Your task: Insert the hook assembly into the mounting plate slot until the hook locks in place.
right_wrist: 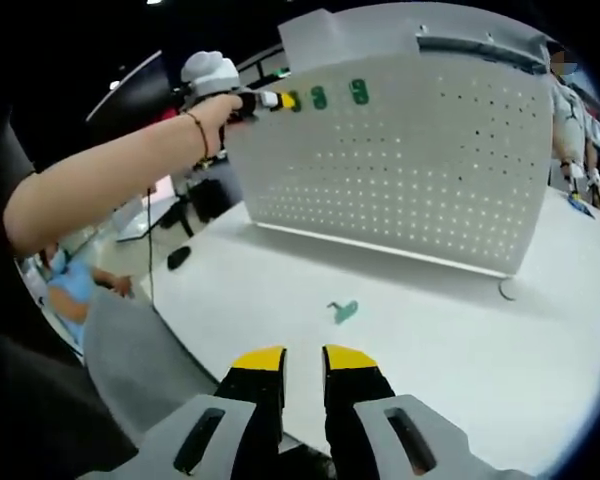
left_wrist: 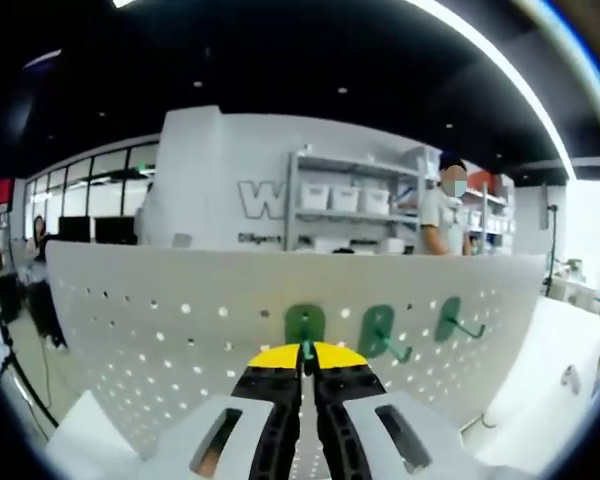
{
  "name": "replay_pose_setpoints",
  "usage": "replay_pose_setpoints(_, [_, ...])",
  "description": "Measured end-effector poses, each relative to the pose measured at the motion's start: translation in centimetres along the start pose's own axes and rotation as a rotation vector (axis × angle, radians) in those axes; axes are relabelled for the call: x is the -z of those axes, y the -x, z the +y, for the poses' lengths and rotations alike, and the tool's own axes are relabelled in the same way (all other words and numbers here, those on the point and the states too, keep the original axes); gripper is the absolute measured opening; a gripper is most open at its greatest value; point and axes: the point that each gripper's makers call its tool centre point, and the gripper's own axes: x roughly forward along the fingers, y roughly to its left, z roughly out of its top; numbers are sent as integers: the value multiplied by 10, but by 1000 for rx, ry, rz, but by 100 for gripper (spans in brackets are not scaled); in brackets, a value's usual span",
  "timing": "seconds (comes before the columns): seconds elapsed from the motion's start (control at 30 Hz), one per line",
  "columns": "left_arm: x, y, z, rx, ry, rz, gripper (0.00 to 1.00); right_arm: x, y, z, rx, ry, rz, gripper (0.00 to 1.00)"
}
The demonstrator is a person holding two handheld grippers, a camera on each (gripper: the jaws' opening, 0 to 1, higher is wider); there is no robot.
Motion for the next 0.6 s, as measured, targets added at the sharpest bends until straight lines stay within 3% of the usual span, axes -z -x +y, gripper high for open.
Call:
replay_pose_setpoints(0.2, [4,-4,0,-31,-10,20,2,1,-1,4,-9,-1,3,12])
replay_pose_setpoints(0.37, [5,-2,2,-68,-18,-1,2,-2,-1,2,-3,-2,-7,12])
replay_pose_setpoints(0.6, [6,-5,6,-62,-26,4,2,2,1,1,2,-12,1,12])
